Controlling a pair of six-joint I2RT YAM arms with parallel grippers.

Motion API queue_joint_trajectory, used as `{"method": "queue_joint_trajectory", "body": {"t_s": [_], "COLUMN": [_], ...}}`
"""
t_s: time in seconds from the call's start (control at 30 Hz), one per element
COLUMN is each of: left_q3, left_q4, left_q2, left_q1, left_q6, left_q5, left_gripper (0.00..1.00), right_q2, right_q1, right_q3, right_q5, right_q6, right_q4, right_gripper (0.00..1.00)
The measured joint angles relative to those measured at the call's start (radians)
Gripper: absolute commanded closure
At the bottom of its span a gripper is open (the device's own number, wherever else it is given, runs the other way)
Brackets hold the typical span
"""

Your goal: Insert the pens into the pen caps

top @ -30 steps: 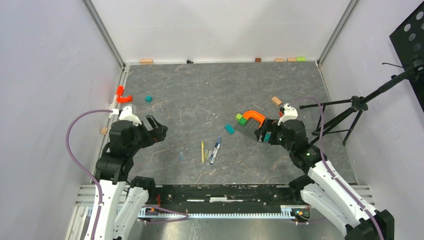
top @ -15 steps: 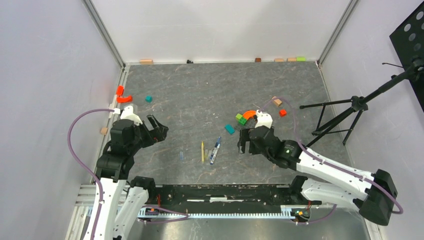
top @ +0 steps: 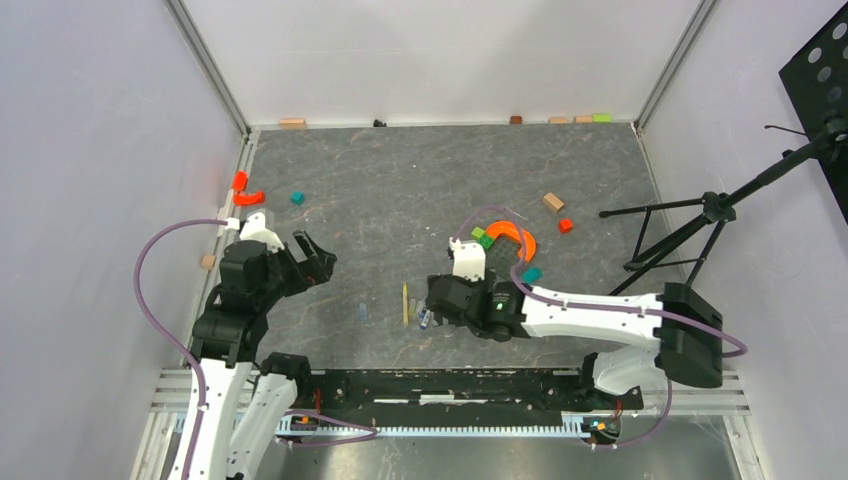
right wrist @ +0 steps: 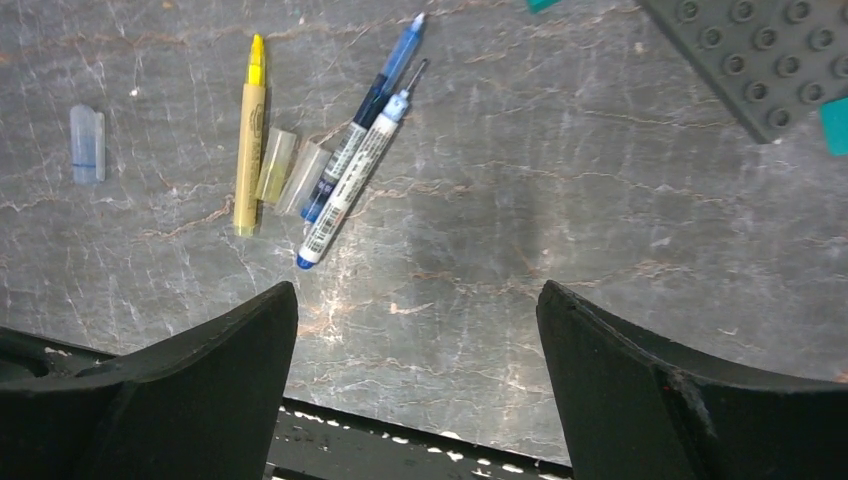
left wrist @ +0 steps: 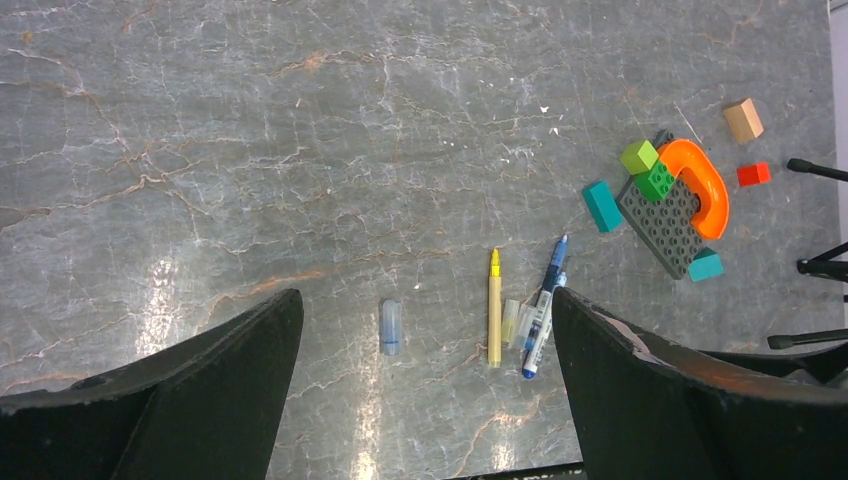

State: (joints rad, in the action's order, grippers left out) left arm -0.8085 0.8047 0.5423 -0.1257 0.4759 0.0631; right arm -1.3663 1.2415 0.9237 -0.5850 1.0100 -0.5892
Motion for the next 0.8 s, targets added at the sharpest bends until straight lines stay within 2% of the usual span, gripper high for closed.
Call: {"method": "queue_joint_trajectory", "body": {"t_s": [0.33, 0.8], "left_q3": [0.005, 0.010], "left_q4": [0.000, -0.001], "left_q2": [-0.002, -0.002], "left_q1": [0.000, -0.001], "left_q6": [0.000, 0.000], "left_q5": [0.000, 0.000], "left_gripper": [0.00, 0.00], "right_q2": [-0.168, -0.360], "right_q1": [0.020, 0.020], "right_q3": [0.067, 0.179], "right_q5": [0.006, 0.054], "right_q6": [0.003, -0.052], "right_q4": [0.039, 0.080], "right_gripper": [0.26, 0.42]}}
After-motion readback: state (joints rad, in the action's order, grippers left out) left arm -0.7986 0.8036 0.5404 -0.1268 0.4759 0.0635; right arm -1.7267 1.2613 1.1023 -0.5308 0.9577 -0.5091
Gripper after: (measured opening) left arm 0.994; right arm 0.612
